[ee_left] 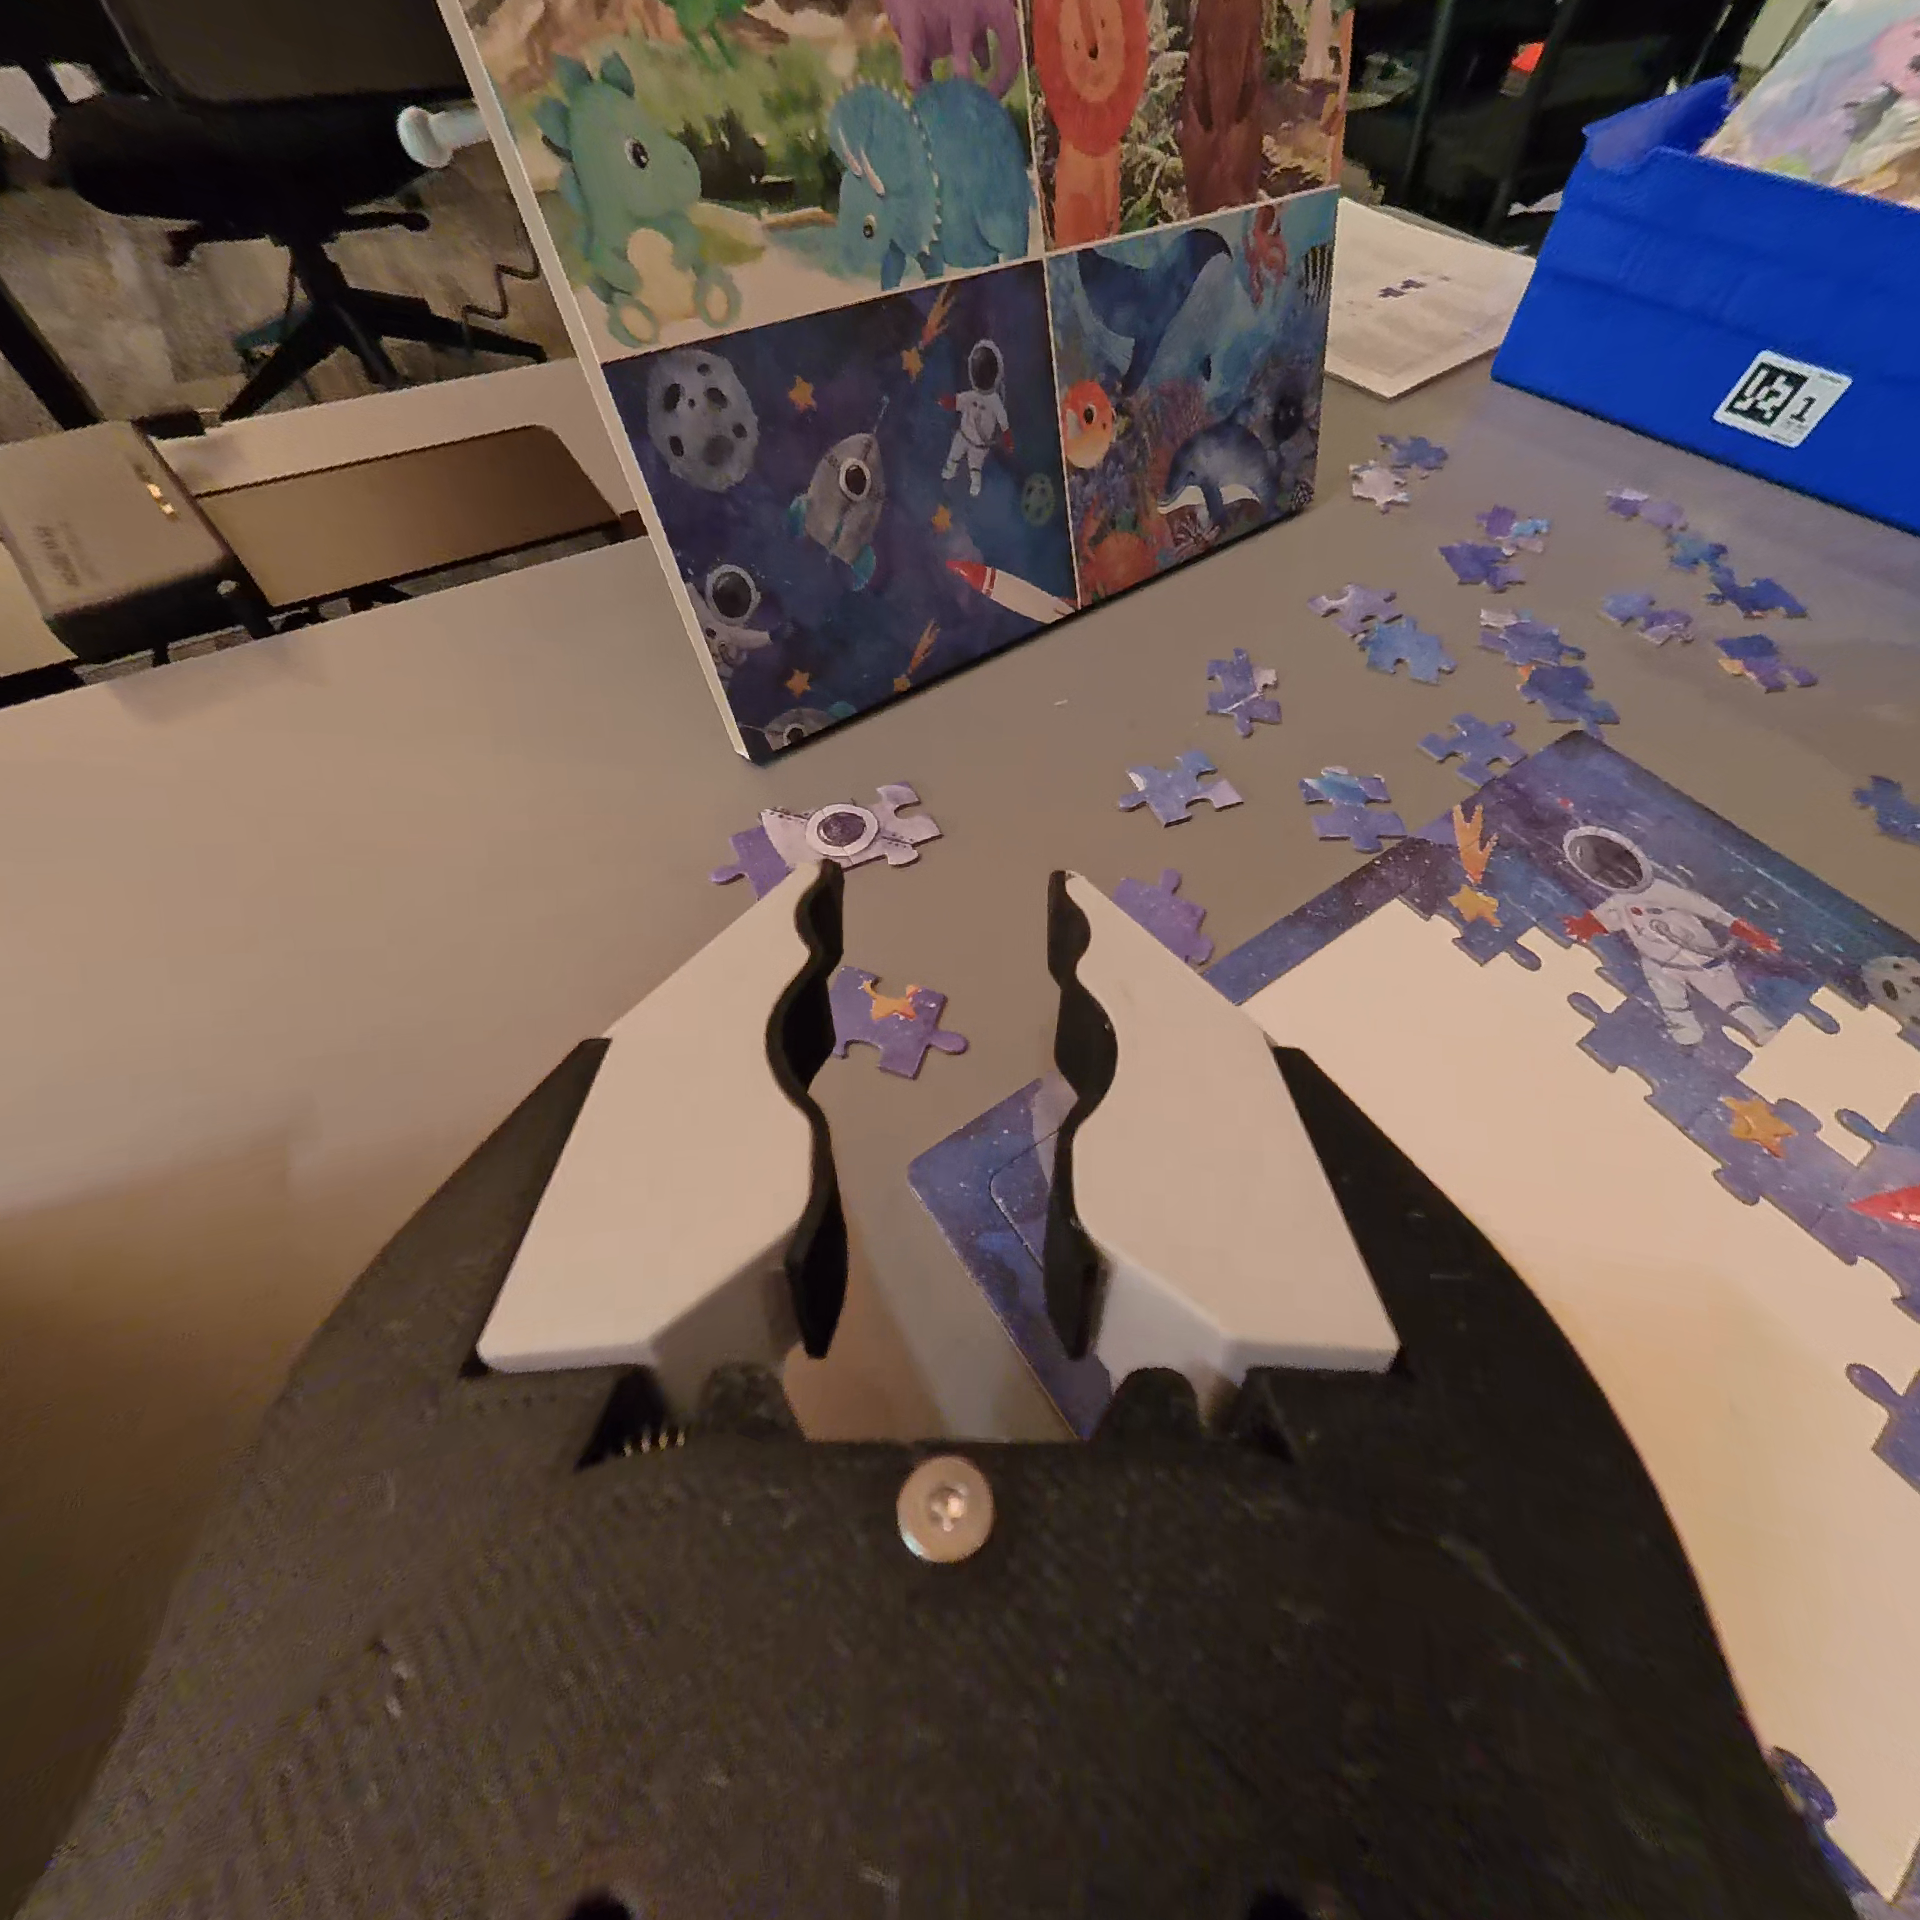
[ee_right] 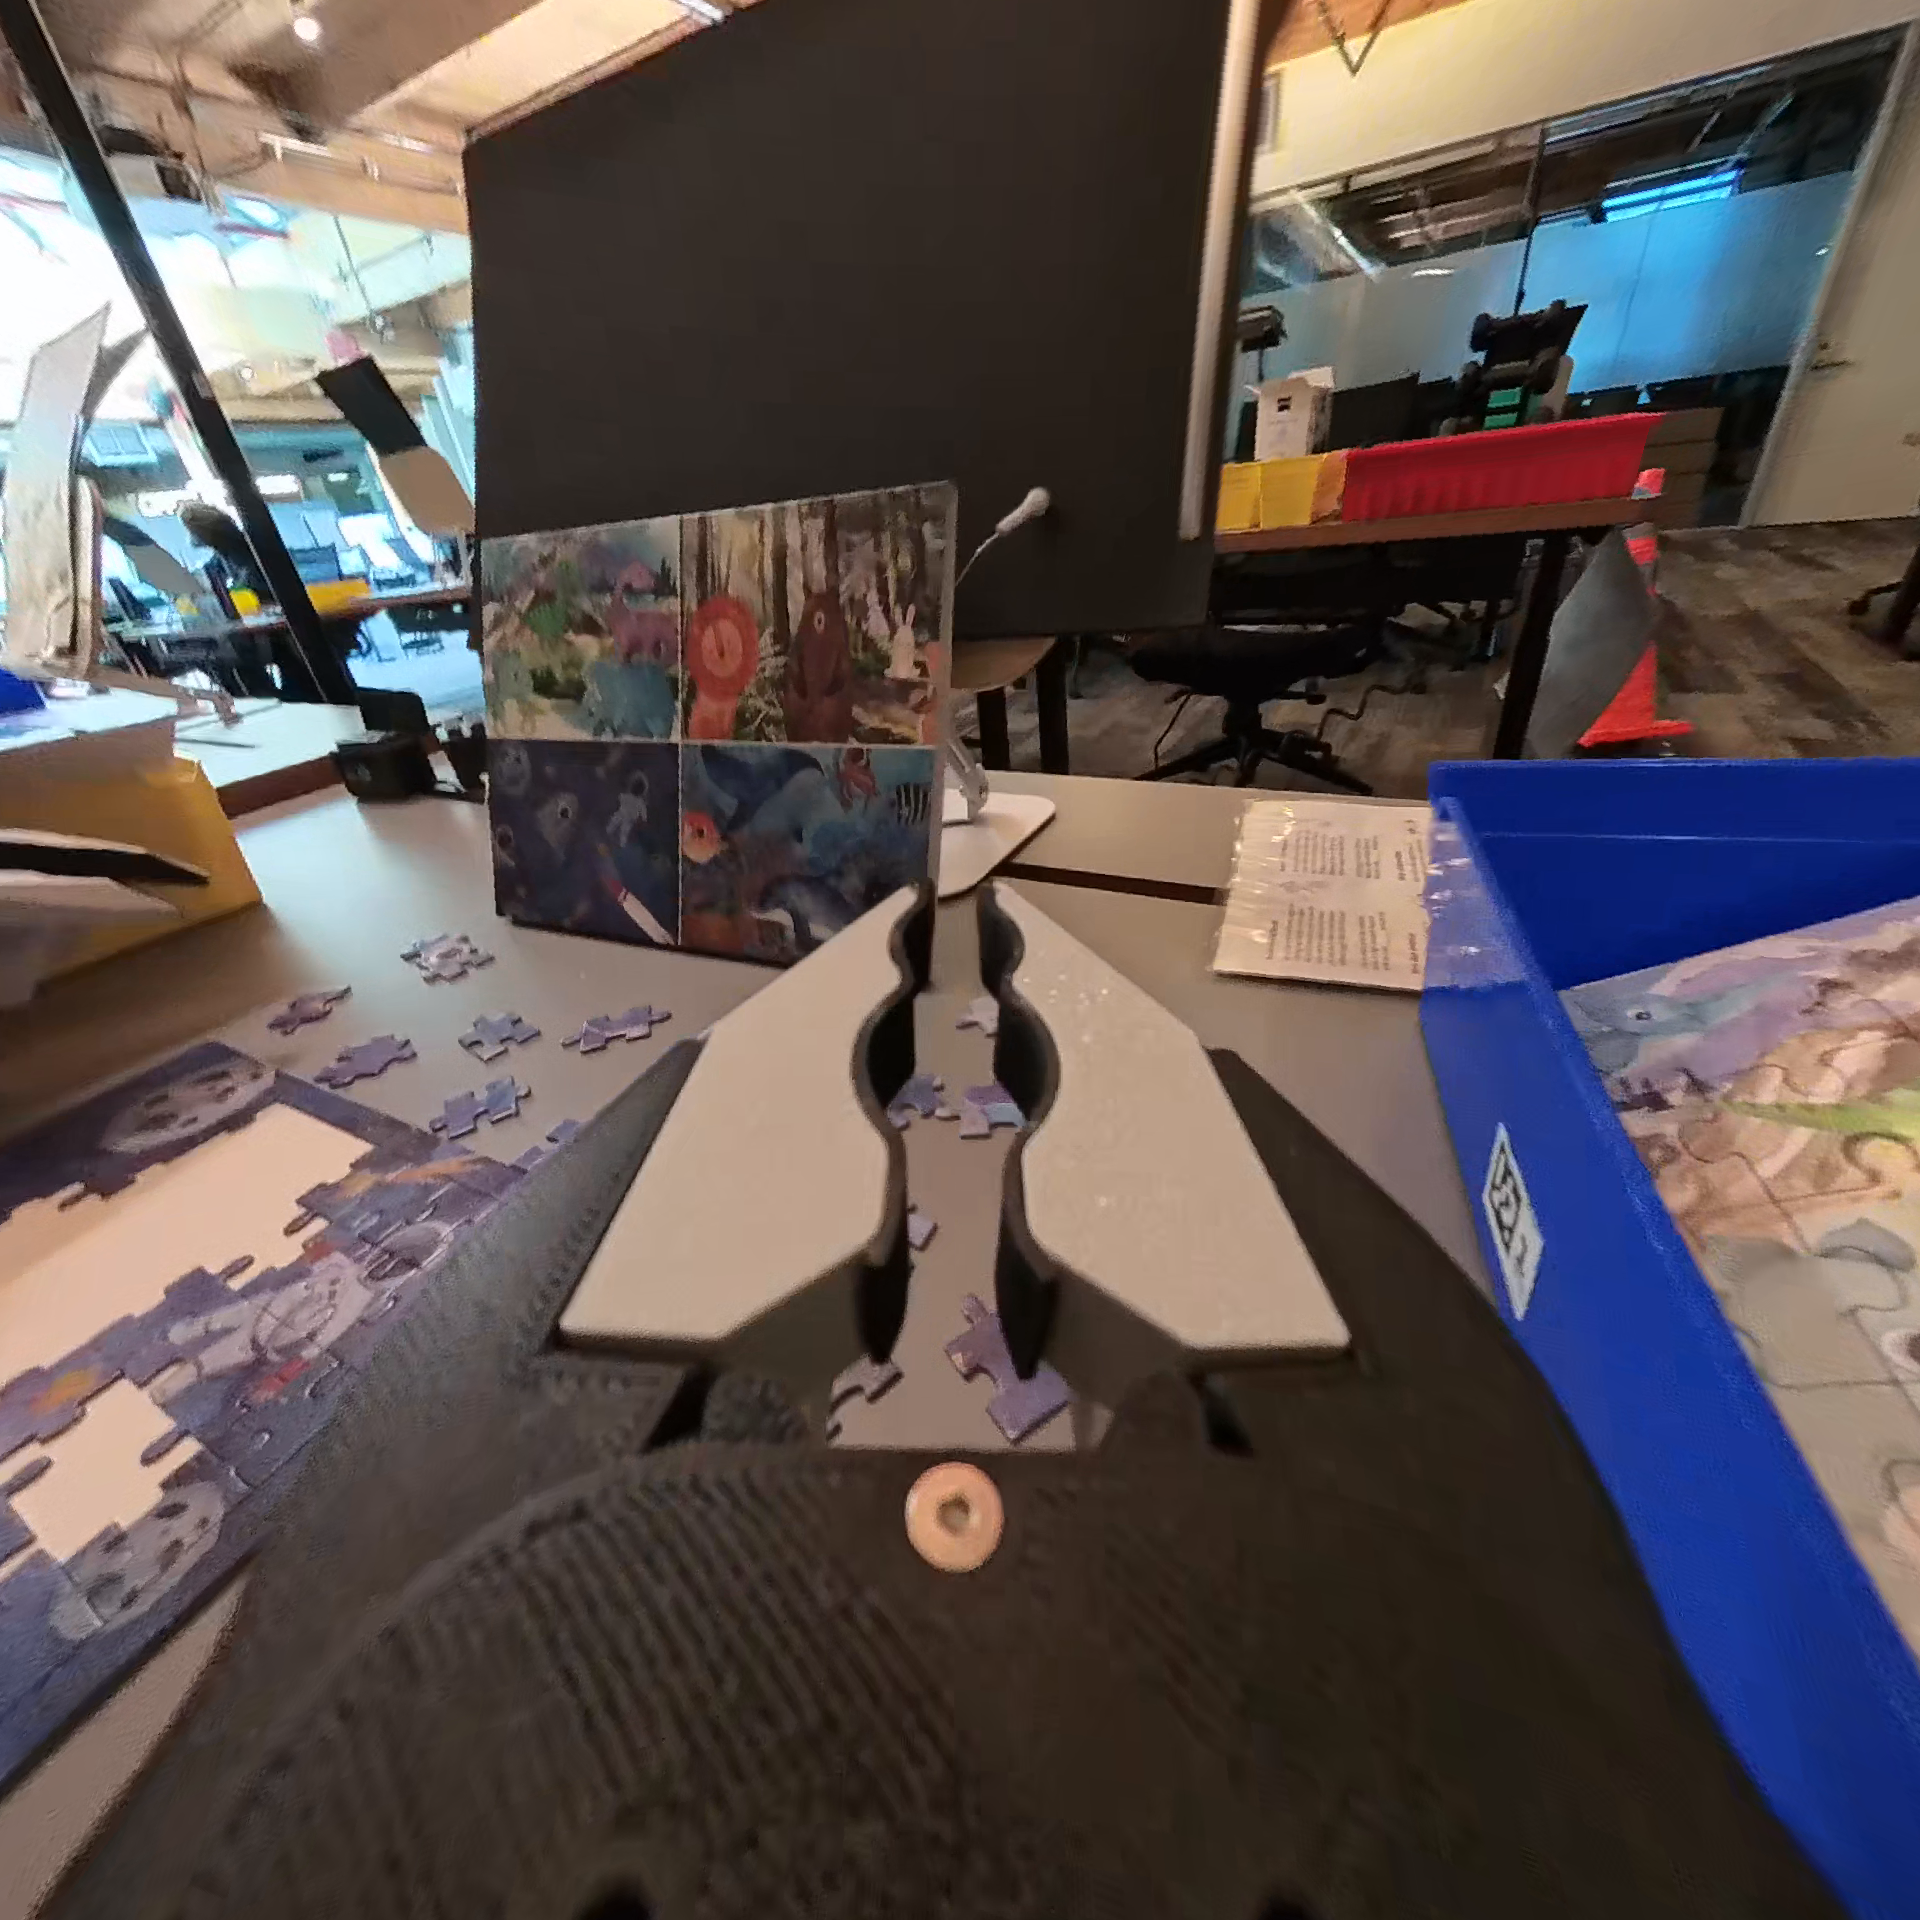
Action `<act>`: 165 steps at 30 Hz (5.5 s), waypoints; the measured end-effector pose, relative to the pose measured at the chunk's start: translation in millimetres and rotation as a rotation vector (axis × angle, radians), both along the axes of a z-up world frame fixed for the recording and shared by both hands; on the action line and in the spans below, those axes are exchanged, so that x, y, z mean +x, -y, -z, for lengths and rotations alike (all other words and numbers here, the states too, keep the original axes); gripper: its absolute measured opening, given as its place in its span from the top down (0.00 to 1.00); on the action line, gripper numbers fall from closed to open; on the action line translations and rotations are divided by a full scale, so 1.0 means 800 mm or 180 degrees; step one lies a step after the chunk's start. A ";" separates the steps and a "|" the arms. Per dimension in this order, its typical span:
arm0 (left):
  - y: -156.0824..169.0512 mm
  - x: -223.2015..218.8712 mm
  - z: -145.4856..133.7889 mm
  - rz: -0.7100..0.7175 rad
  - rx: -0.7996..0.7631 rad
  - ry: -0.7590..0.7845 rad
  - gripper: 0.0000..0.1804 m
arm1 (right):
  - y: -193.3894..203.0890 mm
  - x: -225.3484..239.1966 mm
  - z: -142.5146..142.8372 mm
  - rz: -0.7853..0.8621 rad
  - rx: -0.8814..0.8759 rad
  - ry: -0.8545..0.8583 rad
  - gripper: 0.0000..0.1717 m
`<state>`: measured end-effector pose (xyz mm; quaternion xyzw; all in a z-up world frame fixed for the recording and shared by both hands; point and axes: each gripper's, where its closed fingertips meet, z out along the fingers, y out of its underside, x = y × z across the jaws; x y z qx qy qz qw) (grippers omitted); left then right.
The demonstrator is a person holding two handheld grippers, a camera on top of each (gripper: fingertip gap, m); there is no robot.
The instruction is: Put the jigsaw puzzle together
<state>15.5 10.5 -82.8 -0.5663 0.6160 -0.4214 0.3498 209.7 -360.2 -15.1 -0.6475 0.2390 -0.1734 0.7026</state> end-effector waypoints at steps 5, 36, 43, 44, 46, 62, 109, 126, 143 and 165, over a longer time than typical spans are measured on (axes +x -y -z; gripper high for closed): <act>0.003 0.001 0.005 0.0021 0.0129 -0.0064 0.81 | 0.010 0.005 -0.002 0.0111 0.0065 -0.0036 0.96; 0.009 0.000 -0.001 0.0079 0.0249 0.0010 0.86 | -0.030 -0.002 0.033 -0.0185 -0.0149 -0.0319 0.93; 0.010 0.001 0.001 0.0087 0.0272 -0.0010 0.86 | -0.039 -0.005 0.040 -0.0266 -0.0178 -0.0374 0.93; 0.010 0.001 0.001 0.0088 0.0271 -0.0011 0.86 | -0.041 -0.005 0.041 -0.0272 -0.0193 -0.0373 0.93; 0.010 0.001 0.001 0.0087 0.0269 -0.0011 0.86 | -0.043 -0.006 0.042 -0.0279 -0.0219 -0.0369 0.93; 0.011 0.001 0.001 0.0098 0.0259 -0.0013 0.86 | -0.062 -0.012 0.064 -0.0364 -0.0487 -0.0403 0.91; -0.079 -0.016 -0.004 -0.1122 0.0449 -0.0061 1.00 | -0.070 -0.015 0.068 -0.0401 -0.0522 -0.0439 0.89; -0.038 -0.034 -0.083 -0.0634 0.0681 0.0114 1.00 | -0.073 -0.016 0.069 -0.0425 -0.0524 -0.0467 0.89; -0.063 -0.111 -0.201 -0.0849 0.0348 0.0939 1.00 | -0.076 -0.019 0.067 -0.0448 -0.0438 -0.0504 0.89; -0.001 -0.015 -0.050 -0.0145 0.0116 0.0056 0.94 | -0.071 -0.019 0.059 -0.0406 -0.0391 -0.0452 0.88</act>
